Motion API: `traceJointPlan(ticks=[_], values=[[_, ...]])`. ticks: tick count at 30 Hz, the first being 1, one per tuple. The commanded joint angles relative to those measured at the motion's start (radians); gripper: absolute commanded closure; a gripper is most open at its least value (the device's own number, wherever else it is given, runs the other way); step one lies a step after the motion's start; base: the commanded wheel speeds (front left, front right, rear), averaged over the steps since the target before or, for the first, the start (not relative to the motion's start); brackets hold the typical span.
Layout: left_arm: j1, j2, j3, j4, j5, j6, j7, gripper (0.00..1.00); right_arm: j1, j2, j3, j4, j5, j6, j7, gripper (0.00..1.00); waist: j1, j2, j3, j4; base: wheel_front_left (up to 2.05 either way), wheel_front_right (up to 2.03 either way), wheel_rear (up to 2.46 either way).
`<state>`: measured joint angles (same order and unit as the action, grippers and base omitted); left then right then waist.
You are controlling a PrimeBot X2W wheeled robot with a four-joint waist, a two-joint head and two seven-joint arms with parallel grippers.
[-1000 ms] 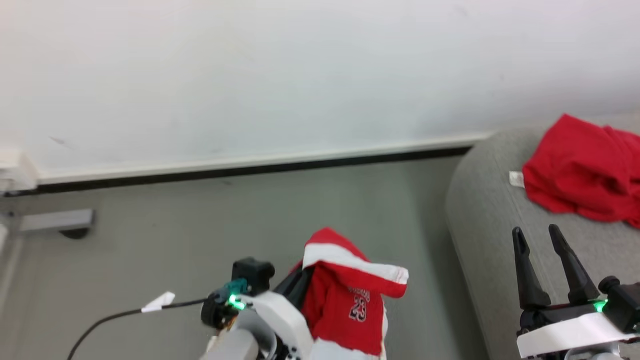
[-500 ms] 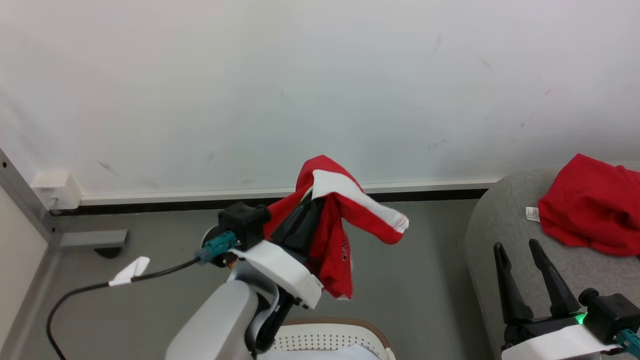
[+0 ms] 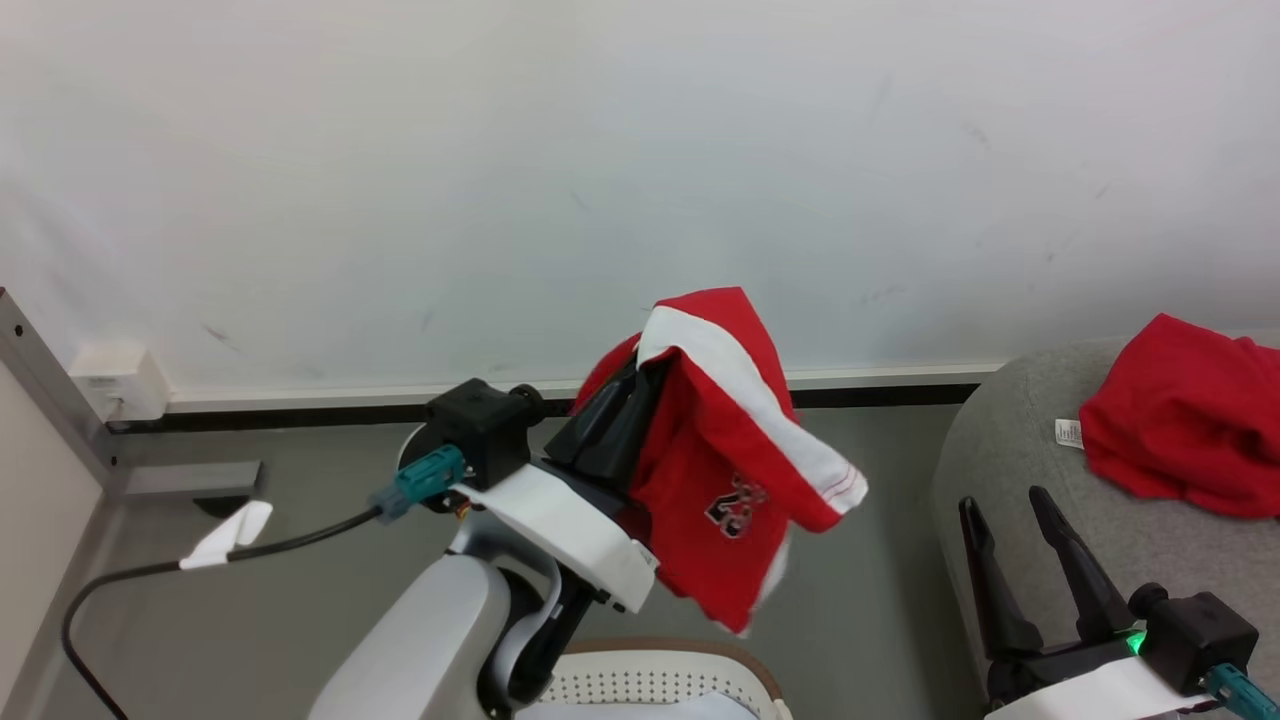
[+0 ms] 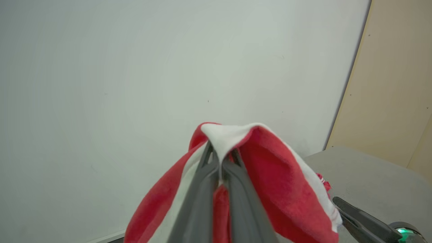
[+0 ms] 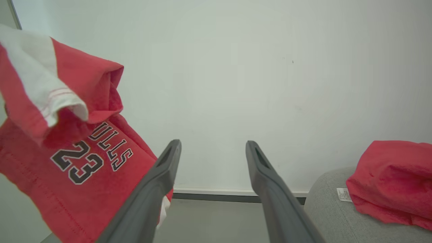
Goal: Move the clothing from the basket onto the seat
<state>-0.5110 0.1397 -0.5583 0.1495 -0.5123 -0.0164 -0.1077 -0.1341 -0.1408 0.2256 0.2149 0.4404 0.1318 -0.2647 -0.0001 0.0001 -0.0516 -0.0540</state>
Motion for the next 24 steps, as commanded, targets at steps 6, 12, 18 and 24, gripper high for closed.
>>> traceJointPlan(ticks=[6, 12, 18, 24], values=[[0.011, 0.021, 0.014, -0.013, -0.011, 0.012, 0.006, 1.0, -0.001, -0.01, 0.047, 0.005, 0.002, -0.002, 0.001, 0.0, 0.0001, -0.0001, -0.001, -0.006, 0.0, 0.0, 0.0], [-0.011, 0.016, 0.026, 0.011, -0.03, 0.015, -0.002, 1.0, -0.035, -0.024, 0.196, 0.028, 0.006, -0.002, 0.001, 0.0, 0.0001, -0.0001, 0.001, -0.005, 0.0, 0.0, 0.0], [-0.03, 0.003, 0.022, 0.033, -0.034, 0.014, -0.008, 1.0, -0.068, -0.02, 0.345, 0.054, 0.02, -0.002, 0.016, 0.0, 0.0001, -0.0001, 0.001, -0.001, 0.0, 0.0, 0.0], [-0.041, -0.006, 0.014, 0.041, -0.037, 0.01, -0.012, 1.0, -0.128, -0.001, 0.483, 0.151, -0.025, -0.002, 0.054, 0.0, 0.0001, -0.0001, -0.001, 0.006, 0.0, 0.0, 0.0]])
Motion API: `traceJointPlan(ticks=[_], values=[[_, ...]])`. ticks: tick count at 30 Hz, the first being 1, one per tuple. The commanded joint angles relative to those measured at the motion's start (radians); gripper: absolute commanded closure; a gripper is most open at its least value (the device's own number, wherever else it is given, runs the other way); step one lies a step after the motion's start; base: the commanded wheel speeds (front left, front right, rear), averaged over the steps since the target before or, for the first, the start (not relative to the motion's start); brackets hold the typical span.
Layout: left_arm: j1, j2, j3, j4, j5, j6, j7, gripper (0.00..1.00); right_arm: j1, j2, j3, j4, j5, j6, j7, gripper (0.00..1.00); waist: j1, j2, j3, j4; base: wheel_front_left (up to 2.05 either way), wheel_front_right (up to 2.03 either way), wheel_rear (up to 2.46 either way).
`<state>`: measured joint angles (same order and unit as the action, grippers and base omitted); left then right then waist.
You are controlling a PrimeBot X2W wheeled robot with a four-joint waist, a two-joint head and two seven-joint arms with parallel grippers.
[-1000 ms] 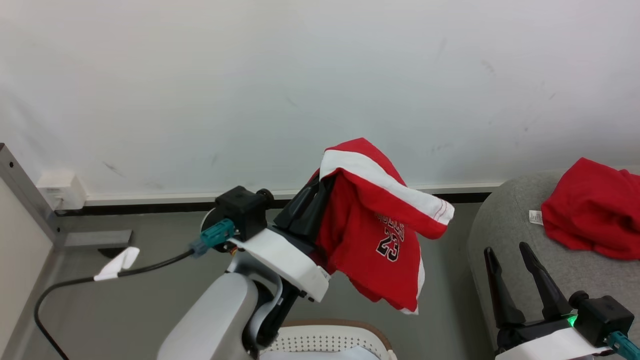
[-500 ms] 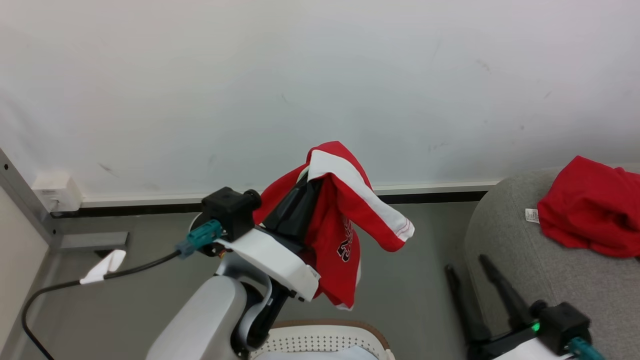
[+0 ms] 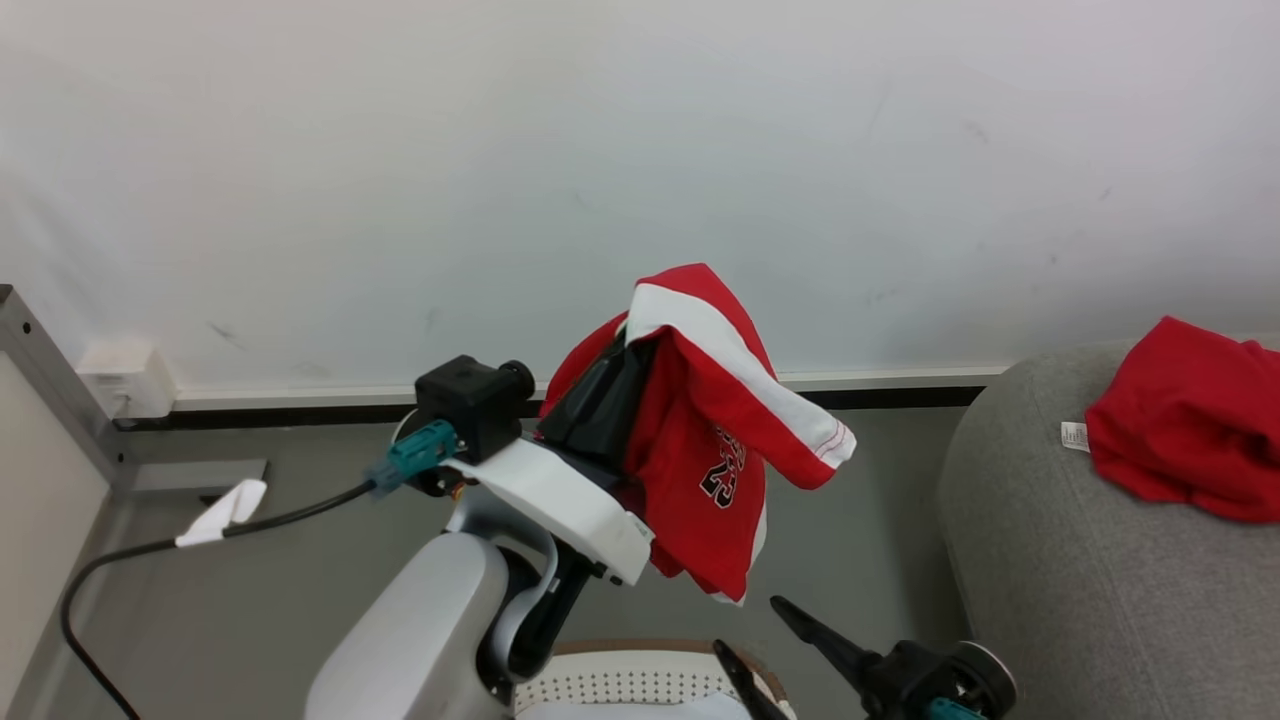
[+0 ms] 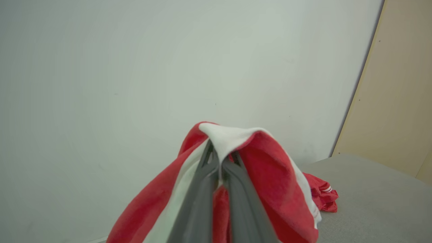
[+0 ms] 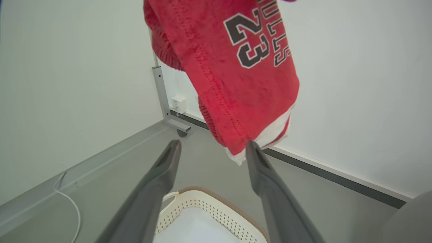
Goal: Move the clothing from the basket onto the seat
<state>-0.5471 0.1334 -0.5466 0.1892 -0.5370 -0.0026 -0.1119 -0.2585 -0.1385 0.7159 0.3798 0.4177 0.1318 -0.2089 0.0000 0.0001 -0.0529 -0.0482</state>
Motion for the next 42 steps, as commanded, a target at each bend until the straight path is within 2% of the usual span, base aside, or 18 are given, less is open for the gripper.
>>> traceJointPlan(ticks=[1, 7, 14, 20, 24, 25, 26, 27, 35, 41, 42], values=[[-0.007, -0.002, -0.001, 0.0, -0.013, -0.005, -0.006, 1.0, -0.014, 0.006, 0.004, 0.009, -0.008, -0.002, 0.003, 0.0, 0.0, -0.0001, -0.001, 0.004, 0.0, 0.0, 0.0], [-0.02, -0.014, -0.025, -0.018, -0.011, -0.008, 0.005, 1.0, -0.089, 0.055, -0.008, 0.146, -0.039, -0.002, -0.011, 0.0, 0.0, -0.0001, -0.003, 0.041, 0.0, 0.0, 0.0], [0.0, -0.035, -0.071, -0.041, -0.018, -0.016, 0.024, 1.0, -0.151, 0.085, -0.08, 0.252, -0.092, -0.002, -0.047, 0.0, 0.0, -0.0001, -0.004, 0.093, 0.0, 0.0, 0.0], [0.02, -0.049, -0.107, -0.061, -0.028, -0.02, 0.031, 1.0, -0.184, 0.088, -0.11, 0.287, -0.1, -0.002, -0.057, 0.0, 0.0, -0.0001, -0.012, 0.134, 0.0, 0.0, 0.0], [0.032, -0.057, -0.127, -0.055, -0.041, -0.022, 0.031, 1.0, -0.193, 0.088, -0.133, 0.247, -0.11, -0.002, -0.057, 0.02, 0.0, -0.0001, -0.023, 0.165, 0.0, 0.0, 0.0], [0.035, -0.057, -0.127, -0.052, -0.042, -0.02, 0.029, 1.0, -0.189, 0.088, -0.136, 0.231, -0.114, -0.002, -0.057, 0.53, 0.0, -0.0001, -0.025, 0.171, 0.0, 0.0, 0.0], [0.038, -0.057, -0.125, -0.05, -0.045, -0.019, 0.026, 1.0, -0.181, 0.088, -0.138, 0.216, -0.116, -0.002, -0.056, 0.97, 0.0, -0.0001, -0.027, 0.175, 0.0, 0.0, 0.0], [0.04, -0.057, -0.124, -0.047, -0.046, -0.017, 0.023, 1.0, -0.171, 0.087, -0.139, 0.206, -0.108, -0.002, -0.056, 1.0, 0.0, -0.0001, -0.028, 0.177, 0.0, 0.0, 0.0], [0.044, -0.04, -0.115, -0.027, -0.056, -0.01, 0.014, 1.0, -0.138, 0.087, -0.139, 0.172, -0.081, -0.002, -0.056, 1.0, 0.0, -0.0001, -0.027, 0.17, 0.0, 0.0, 0.0], [0.056, -0.024, -0.088, -0.005, -0.07, 0.005, -0.003, 1.0, -0.114, 0.087, -0.198, 0.128, -0.06, -0.002, -0.057, 1.0, 0.0, -0.0001, -0.02, 0.147, 0.0, 0.0, 0.0], [0.06, -0.022, -0.085, -0.001, -0.071, 0.008, -0.008, 0.9, -0.11, 0.087, -0.214, 0.121, -0.063, -0.002, -0.057, 1.0, 0.0, -0.0001, -0.018, 0.142, 0.0, 0.0, 0.0]])
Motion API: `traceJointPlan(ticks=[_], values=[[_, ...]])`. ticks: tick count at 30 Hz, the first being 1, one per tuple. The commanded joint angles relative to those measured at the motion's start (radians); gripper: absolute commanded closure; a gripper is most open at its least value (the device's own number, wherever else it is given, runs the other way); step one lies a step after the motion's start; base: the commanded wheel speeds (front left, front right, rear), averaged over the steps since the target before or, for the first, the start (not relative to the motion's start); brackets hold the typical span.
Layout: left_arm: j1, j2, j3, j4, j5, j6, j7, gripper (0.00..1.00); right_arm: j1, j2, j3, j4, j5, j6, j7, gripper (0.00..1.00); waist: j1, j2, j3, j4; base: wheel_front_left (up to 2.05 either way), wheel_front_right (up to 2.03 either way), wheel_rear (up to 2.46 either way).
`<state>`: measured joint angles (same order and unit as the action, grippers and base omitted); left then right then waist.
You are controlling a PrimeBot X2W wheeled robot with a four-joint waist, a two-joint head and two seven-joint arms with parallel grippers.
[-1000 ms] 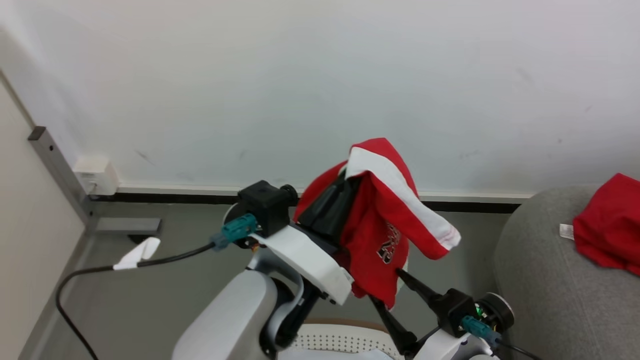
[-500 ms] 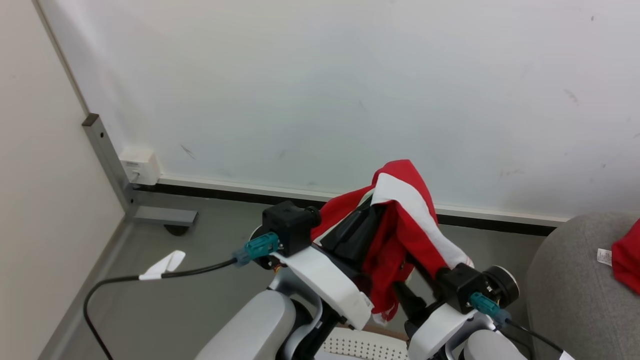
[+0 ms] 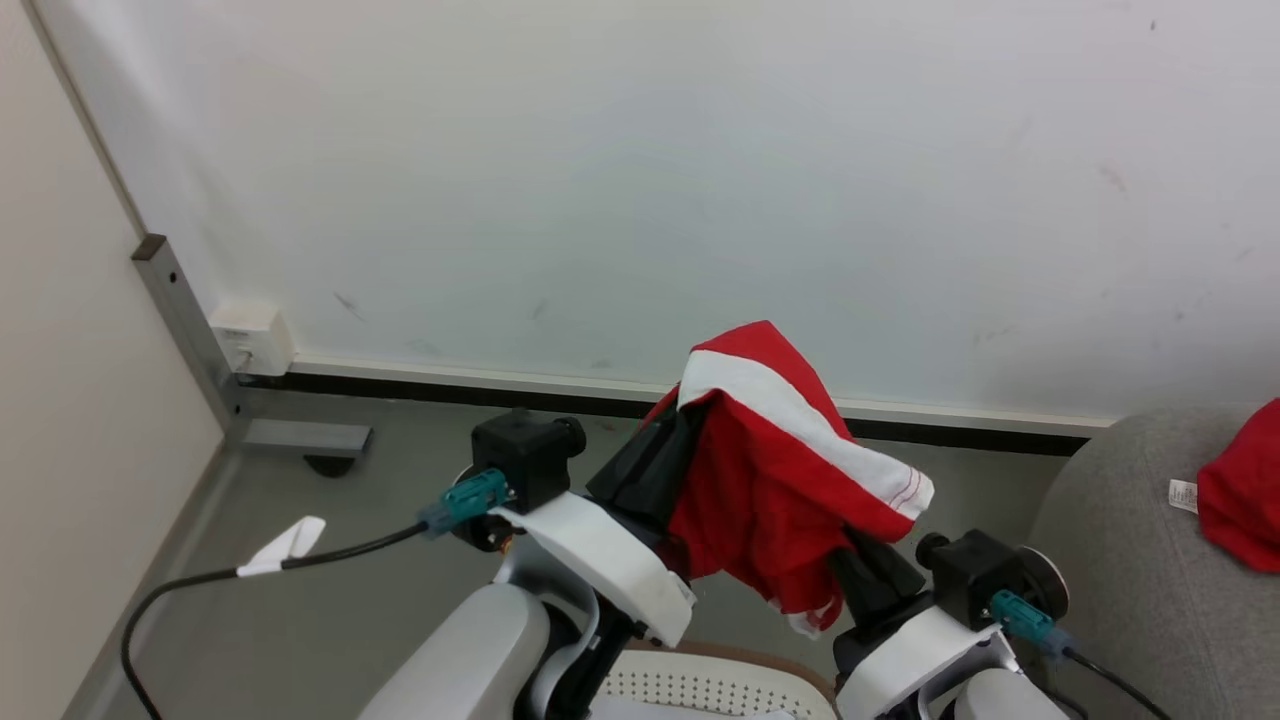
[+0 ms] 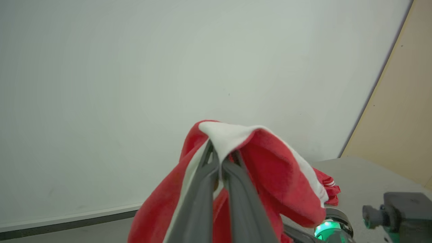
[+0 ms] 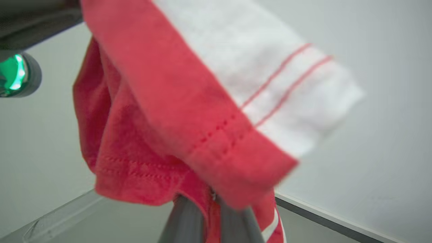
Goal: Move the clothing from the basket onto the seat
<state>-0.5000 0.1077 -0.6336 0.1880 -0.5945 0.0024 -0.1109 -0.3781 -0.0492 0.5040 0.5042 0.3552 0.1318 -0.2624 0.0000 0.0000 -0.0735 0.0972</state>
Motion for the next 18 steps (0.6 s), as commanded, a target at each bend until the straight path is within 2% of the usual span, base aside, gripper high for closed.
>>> traceJointPlan(ticks=[1, 2, 3, 5, 13, 18], values=[[0.017, 0.006, 0.001, 0.005, -0.014, 0.005, -0.008, 0.82, 0.014, -0.003, -0.015, -0.012, -0.001, -0.002, -0.003, 1.0, 0.0, 0.0, 0.004, -0.009, 0.0, 0.0, 0.0], [0.02, 0.008, 0.0, 0.009, -0.014, 0.005, -0.01, 0.76, 0.018, -0.005, -0.029, -0.019, 0.002, -0.002, -0.003, 1.0, 0.0, 0.0, 0.005, -0.015, 0.0, 0.0, 0.0], [0.023, 0.008, 0.0, 0.011, -0.015, 0.004, -0.012, 0.61, 0.02, -0.01, -0.043, -0.029, 0.004, -0.002, -0.003, 1.0, 0.0, 0.0, 0.007, -0.021, 0.0, 0.0, 0.0], [0.031, 0.007, -0.011, 0.017, -0.01, -0.001, -0.012, 0.0, 0.026, -0.021, -0.068, -0.05, 0.002, -0.002, -0.003, 1.0, 0.0, 0.0, 0.007, -0.034, 0.0, 0.0, 0.0], [0.061, -0.013, -0.079, 0.019, 0.007, -0.027, -0.032, 0.0, 0.056, -0.077, -0.205, -0.134, -0.018, -0.002, -0.003, 1.0, 0.0, 0.0, 0.017, -0.12, 0.0, 0.0, 0.0], [0.063, -0.014, -0.113, 0.006, 0.028, -0.046, -0.056, 0.0, 0.08, -0.097, -0.277, -0.181, -0.033, -0.002, -0.003, 1.0, 0.0, 0.0, 0.029, -0.213, 0.0, 0.0, 0.0]])
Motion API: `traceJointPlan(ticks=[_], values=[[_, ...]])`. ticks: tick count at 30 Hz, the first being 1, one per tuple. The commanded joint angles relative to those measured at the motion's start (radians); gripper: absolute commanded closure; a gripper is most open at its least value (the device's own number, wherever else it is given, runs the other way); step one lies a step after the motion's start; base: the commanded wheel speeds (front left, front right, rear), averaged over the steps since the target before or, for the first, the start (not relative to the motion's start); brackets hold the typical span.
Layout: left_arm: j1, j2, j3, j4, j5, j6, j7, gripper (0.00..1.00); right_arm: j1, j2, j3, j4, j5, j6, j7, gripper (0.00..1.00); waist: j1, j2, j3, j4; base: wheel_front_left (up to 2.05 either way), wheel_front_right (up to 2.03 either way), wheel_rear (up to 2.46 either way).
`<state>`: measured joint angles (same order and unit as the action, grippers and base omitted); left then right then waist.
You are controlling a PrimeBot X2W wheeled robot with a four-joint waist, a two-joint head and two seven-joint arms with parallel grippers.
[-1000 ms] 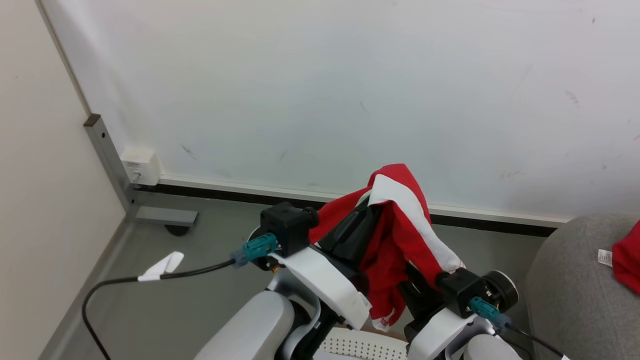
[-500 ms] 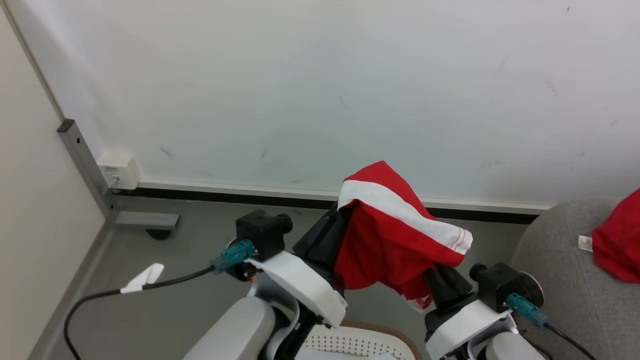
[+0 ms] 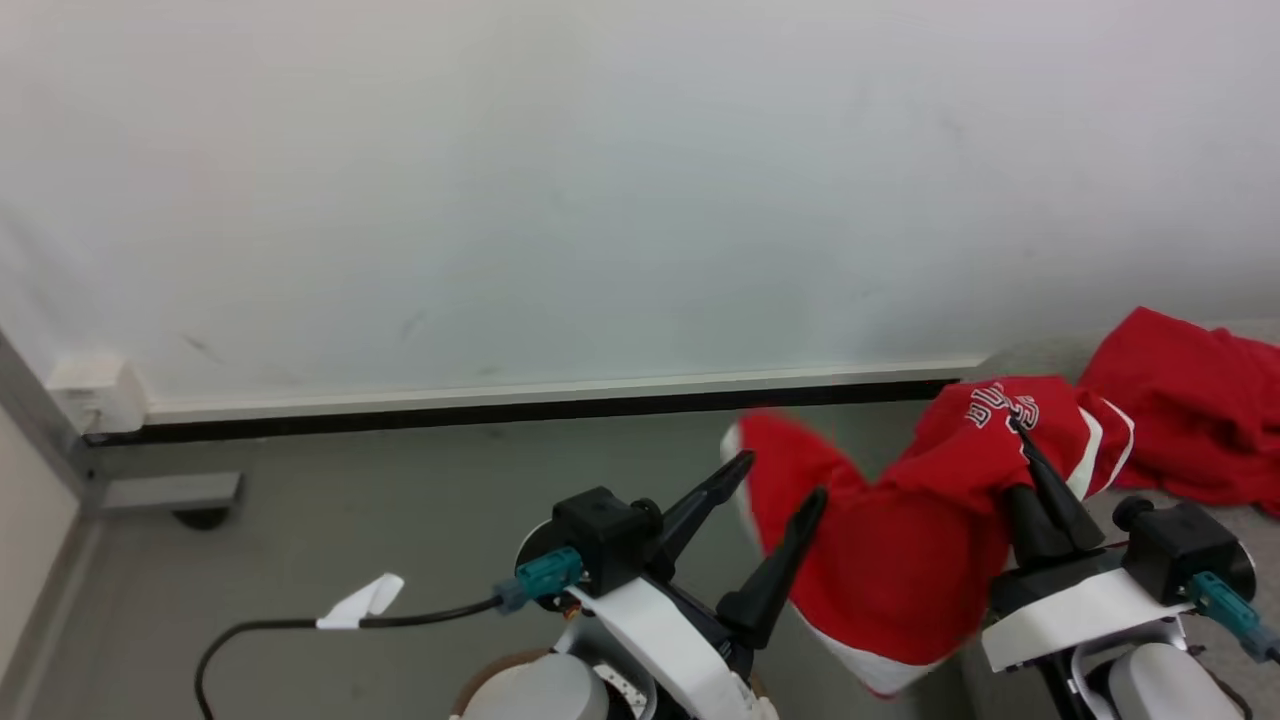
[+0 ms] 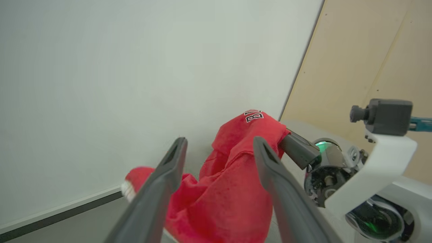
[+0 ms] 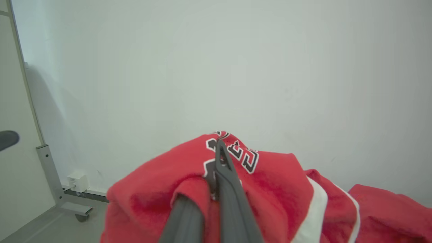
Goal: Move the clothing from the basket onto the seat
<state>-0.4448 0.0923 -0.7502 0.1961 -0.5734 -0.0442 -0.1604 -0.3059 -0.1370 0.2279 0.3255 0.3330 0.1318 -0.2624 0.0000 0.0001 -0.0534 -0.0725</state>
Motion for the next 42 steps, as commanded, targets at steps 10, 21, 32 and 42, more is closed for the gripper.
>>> traceJointPlan(ticks=[10, 21, 32, 42], values=[[-0.011, 0.0, -0.046, 0.018, 0.044, -0.015, -0.039, 0.0, 0.076, -0.019, -0.072, -0.058, 0.012, -0.002, -0.003, 1.0, 0.0, -0.0001, 0.038, -0.232, 0.0, 0.0, 0.0], [-0.028, -0.01, -0.072, 0.105, 0.067, -0.021, -0.075, 0.0, 0.102, -0.042, -0.093, -0.109, 0.038, -0.002, -0.003, 1.0, 0.0, -0.0001, 0.065, -0.35, 0.0, 0.0, 0.0], [-0.066, -0.024, -0.093, 0.141, 0.109, -0.007, -0.094, 0.0, 0.053, -0.087, -0.138, -0.133, 0.049, -0.002, 0.001, 1.0, 0.0, -0.0001, 0.103, -0.348, 0.0, 0.0, 0.0], [-0.152, -0.021, -0.111, 0.114, 0.178, 0.004, -0.1, 0.0, -0.078, -0.229, -0.231, -0.128, 0.098, -0.002, 0.003, 1.0, 0.0, -0.0001, 0.267, -0.285, 0.0, 0.0, 0.0]])
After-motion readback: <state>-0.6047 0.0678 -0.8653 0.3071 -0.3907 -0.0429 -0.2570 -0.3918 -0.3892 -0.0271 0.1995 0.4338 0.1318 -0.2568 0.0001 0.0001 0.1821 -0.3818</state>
